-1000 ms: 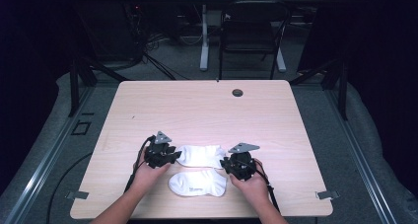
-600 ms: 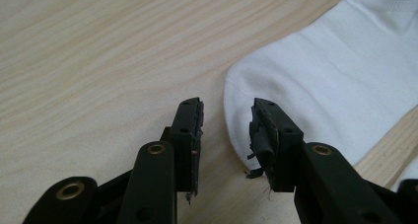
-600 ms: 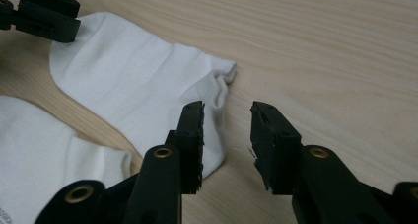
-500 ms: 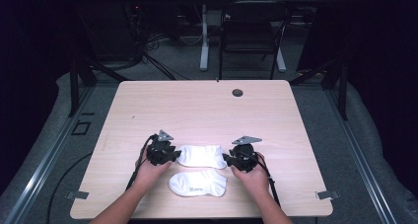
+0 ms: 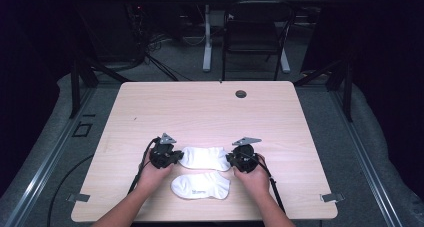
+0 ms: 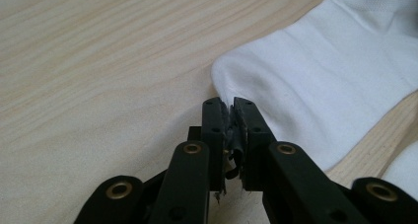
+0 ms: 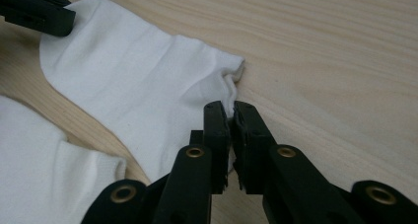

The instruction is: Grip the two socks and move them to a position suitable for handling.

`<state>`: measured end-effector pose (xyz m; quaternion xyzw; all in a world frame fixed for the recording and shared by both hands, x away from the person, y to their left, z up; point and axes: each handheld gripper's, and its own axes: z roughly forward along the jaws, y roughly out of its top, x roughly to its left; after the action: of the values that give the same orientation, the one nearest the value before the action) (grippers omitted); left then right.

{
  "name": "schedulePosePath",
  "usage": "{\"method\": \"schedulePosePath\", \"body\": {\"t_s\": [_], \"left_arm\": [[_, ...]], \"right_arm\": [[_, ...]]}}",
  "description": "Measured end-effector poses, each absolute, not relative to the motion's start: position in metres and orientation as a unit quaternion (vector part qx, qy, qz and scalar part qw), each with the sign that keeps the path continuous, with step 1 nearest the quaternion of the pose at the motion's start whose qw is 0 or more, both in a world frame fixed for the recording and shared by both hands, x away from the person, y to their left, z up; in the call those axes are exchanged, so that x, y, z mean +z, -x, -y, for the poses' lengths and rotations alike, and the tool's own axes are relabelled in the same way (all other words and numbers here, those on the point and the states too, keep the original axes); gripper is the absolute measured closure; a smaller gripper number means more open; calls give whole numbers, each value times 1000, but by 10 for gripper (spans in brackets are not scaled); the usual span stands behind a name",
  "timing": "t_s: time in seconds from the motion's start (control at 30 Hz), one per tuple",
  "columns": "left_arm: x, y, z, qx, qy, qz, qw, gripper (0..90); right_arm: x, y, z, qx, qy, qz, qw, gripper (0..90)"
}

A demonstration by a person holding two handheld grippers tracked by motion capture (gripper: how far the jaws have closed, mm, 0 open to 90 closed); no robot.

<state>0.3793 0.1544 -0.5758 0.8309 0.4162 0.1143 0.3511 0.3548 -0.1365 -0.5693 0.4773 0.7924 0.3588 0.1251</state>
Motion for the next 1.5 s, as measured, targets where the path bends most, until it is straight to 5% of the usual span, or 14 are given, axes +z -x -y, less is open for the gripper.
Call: {"method": "schedulePosePath", "body": {"t_s": [0.73, 1.5], "left_arm": [[-552, -367, -163, 120, -822, -412, 374, 884], [-538, -309, -178, 90, -827, -386, 399, 886]], "right_arm": [[-537, -346, 133, 392, -452, -790, 134, 863], [-528, -293, 136, 414, -419, -799, 117, 863]]}}
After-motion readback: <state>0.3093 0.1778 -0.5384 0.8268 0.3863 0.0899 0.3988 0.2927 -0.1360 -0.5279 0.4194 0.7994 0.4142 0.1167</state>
